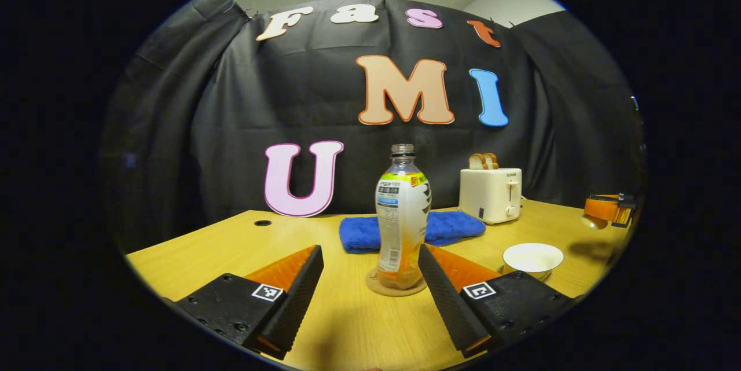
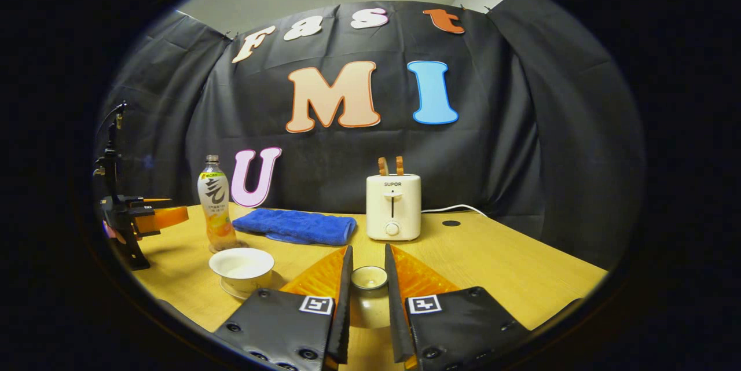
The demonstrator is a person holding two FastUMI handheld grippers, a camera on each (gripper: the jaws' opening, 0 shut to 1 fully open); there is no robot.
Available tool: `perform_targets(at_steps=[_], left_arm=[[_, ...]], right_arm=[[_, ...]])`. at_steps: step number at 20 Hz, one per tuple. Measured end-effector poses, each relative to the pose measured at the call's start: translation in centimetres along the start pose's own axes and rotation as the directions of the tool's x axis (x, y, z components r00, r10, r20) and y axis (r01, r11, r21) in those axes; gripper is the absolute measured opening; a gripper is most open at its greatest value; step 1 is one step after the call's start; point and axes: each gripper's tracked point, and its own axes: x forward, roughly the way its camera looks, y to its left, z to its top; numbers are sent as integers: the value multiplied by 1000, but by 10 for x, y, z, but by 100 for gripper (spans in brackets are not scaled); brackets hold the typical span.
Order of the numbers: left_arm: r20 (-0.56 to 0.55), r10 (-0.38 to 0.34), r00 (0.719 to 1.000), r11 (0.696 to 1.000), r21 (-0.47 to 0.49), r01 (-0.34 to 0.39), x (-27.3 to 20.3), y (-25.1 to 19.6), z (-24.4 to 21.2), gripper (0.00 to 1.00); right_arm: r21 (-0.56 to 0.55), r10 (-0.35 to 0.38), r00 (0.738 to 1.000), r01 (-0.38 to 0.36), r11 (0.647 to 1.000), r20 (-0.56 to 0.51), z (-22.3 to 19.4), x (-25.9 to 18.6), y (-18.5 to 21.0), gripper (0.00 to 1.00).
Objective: Open the teacup lid with one hand, grasp the water bottle and pour water into the teacup with the other hand; after pouring, place the water bottle on the coaster and then close the teacup lid.
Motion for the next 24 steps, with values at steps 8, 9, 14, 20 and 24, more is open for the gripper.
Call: perform_targets(at_steps=[8, 9, 14, 20, 24], left_arm=[[-4, 137, 991, 991, 4, -137, -13, 26, 0, 97], [-5, 135, 991, 991, 4, -135, -14, 25, 0, 96], [-7, 145, 989, 989, 3, -145, -18, 29, -1, 96], [-6, 122, 993, 993, 2, -122, -17, 24, -1, 97], [-6, 116, 993, 993, 1, -116, -17, 24, -1, 96]], right_arm=[[8, 191, 982, -190, 982, -12, -4, 24, 71, 33], [10, 209, 978, -209, 978, -14, -4, 28, 79, 33], [16, 318, 948, -317, 948, -16, -5, 36, 120, 33], [22, 415, 908, -415, 910, -59, -12, 45, 151, 33], [18, 434, 895, -435, 900, -103, -19, 48, 158, 33]])
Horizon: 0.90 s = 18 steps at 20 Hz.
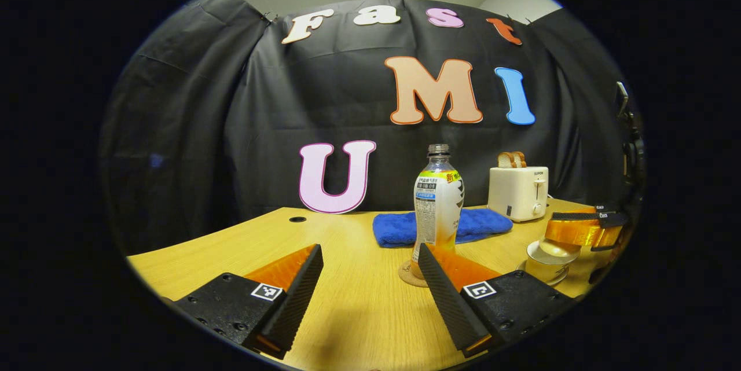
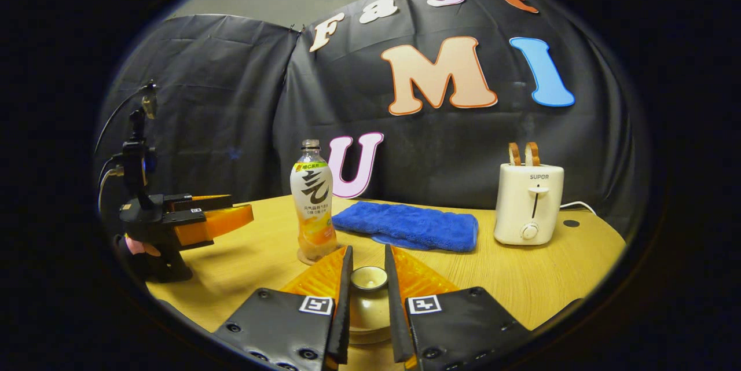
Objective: Open the teacup lid with one hand, grasp the water bottle and pour water into the teacup with the other hand; after pouring, place the water bottle on the coaster and then close the teacup lid.
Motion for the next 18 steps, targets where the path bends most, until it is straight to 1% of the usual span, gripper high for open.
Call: perform_targets(at_steps=[9, 14, 16, 17, 18], left_arm=[[0, -6, 1000, 1000, -1, 6, 0, -1, 0, 96], [-1, -9, 1000, 1000, -1, 9, -1, -1, 0, 96], [-1, -10, 1000, 1000, -1, 10, 0, -2, 0, 96], [-1, -10, 1000, 1000, -1, 10, 0, -2, 0, 96], [-1, -11, 1000, 1000, -1, 11, 0, -2, 0, 96]], right_arm=[[-10, 36, 996, -36, 999, -77, -12, 9, 7, 33], [-5, 46, 995, -46, 999, -93, -14, 8, 9, 33], [-7, 43, 995, -44, 999, -95, -14, 8, 9, 35], [-11, 43, 995, -44, 999, -93, -14, 9, 9, 38], [-8, 46, 994, -47, 999, -96, -15, 8, 11, 37]])
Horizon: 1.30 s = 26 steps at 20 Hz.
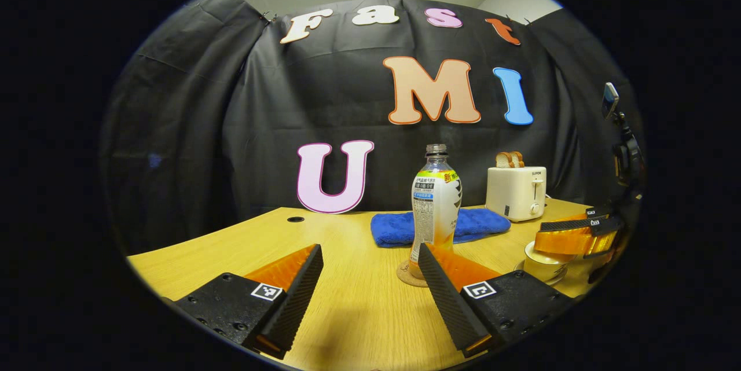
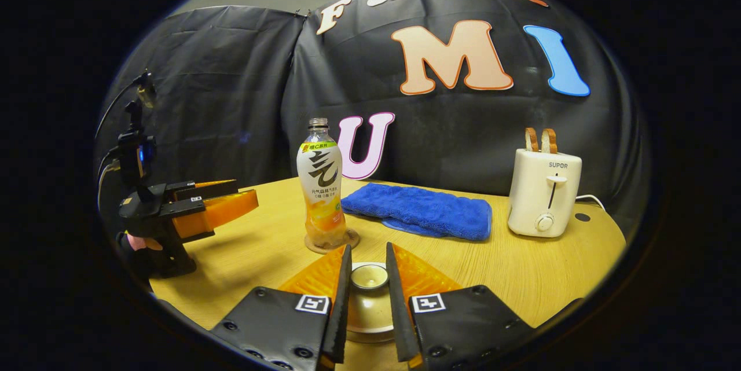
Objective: Open the teacup lid with one hand, grasp the water bottle and pour water into the teacup with the other hand; after pouring, place the water bottle on the coaster and then close the teacup lid.
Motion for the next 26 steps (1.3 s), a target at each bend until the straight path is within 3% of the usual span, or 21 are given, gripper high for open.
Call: perform_targets(at_steps=[5, 6, 8, 9, 14, 16, 17, 21, 22, 23, 24, 26], left_arm=[[0, 0, 1000, 1000, 0, 0, -1, 0, 0, 96], [0, 0, 1000, 1000, 0, 0, -1, 0, 0, 96], [0, 0, 1000, 1000, 0, 0, 0, 0, -1, 97], [0, 0, 1000, 1000, 0, 0, 0, 0, 0, 96], [0, 0, 1000, 1000, 0, 0, 0, 0, 0, 96], [0, 0, 1000, 1000, 0, 0, -1, 0, 0, 96], [0, -1, 1000, 1000, 1, 1, -1, 0, 0, 96], [0, -1, 1000, 1000, 1, 1, 0, 0, 0, 96], [0, -1, 1000, 1000, 1, 1, 0, 0, 0, 96], [0, -1, 1000, 1000, 1, 1, 0, 0, 0, 96], [0, 0, 1000, 1000, 1, 0, -1, 0, 0, 96], [-3, -1, 1000, 1000, 3, 1, 0, -1, -1, 96]], right_arm=[[-4, -1, 1000, 1, 1000, -15, -4, -3, 4, 96], [-2, -5, 1000, 5, 1000, -9, -3, -4, 3, 100], [2, -16, 1000, 16, 1000, 25, 3, -9, 2, 96], [6, -22, 999, 21, 1000, 48, 7, -12, 0, 100], [15, -30, 990, 28, 1000, 136, 16, -31, 0, 96], [16, -39, 983, 37, 999, 177, 21, -40, -2, 100], [13, -51, 980, 49, 999, 190, 23, -44, -4, 96], [19, -90, 978, 88, 996, 190, 19, -61, -11, 100], [22, -108, 976, 106, 994, 189, 18, -66, -15, 96], [26, -136, 972, 133, 991, 190, 18, -72, -21, 100], [31, -170, 967, 168, 985, 191, 17, -78, -30, 96], [49, -284, 940, 279, 959, 192, 16, -90, -55, 97]])
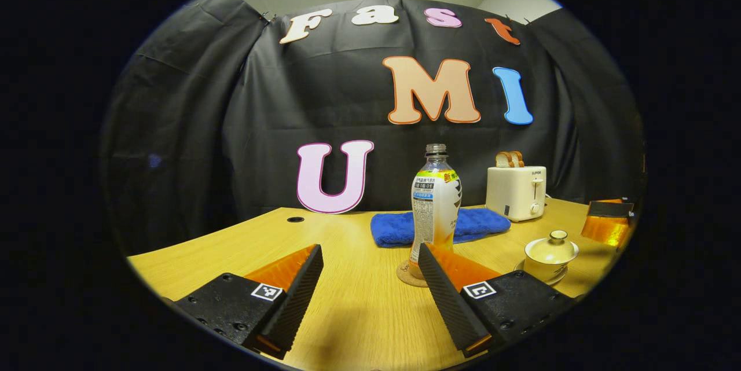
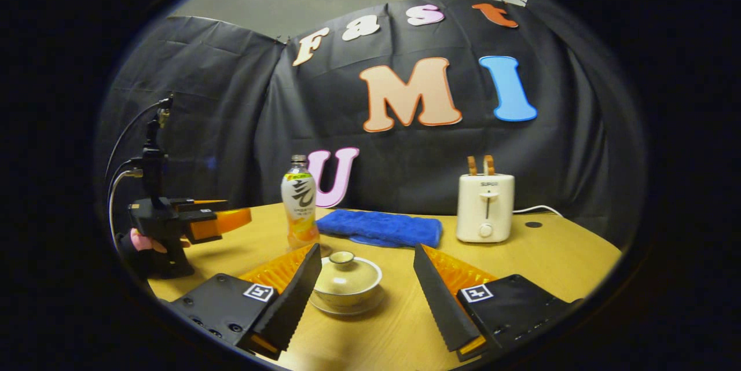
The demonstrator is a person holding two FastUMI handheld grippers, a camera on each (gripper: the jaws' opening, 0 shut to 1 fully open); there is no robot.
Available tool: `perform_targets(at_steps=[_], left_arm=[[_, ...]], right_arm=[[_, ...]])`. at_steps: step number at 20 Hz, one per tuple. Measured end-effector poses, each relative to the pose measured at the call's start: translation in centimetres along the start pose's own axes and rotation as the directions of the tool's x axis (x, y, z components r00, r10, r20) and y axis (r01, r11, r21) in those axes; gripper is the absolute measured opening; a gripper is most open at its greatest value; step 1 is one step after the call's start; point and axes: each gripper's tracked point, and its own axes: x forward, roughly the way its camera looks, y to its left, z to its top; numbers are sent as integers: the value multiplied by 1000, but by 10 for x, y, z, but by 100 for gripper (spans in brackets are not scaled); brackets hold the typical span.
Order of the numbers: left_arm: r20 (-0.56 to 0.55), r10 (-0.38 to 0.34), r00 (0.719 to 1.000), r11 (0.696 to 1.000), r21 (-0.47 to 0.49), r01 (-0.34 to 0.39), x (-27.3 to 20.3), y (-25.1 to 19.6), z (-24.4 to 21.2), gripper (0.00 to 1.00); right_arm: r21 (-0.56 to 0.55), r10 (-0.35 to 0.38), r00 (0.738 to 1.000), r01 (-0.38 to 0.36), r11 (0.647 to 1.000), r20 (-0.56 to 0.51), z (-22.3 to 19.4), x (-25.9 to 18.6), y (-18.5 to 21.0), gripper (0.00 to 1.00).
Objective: Open the teacup lid with one hand, grasp the water bottle and pour water into the teacup with the other hand; after pouring, place the water bottle on the coaster and then close the teacup lid.
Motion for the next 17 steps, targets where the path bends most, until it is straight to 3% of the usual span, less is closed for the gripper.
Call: perform_targets(at_steps=[4, 8, 10, 17], left_arm=[[1, 2, 1000, 1000, 0, -2, 1, 0, 0, 97], [0, 5, 1000, 1000, 2, -5, 0, 1, 1, 99], [0, 7, 1000, 1000, 2, -7, 1, 1, 0, 96], [1, 13, 1000, 1000, 3, -13, 0, 2, 1, 96]], right_arm=[[-6, -248, 969, 249, 969, 10, 3, -11, -55, 100], [-11, -371, 929, 371, 929, 17, 3, -15, -78, 96], [-11, -402, 916, 402, 916, 19, 4, -17, -84, 100], [-12, -402, 916, 402, 916, 19, 4, -17, -84, 96]])
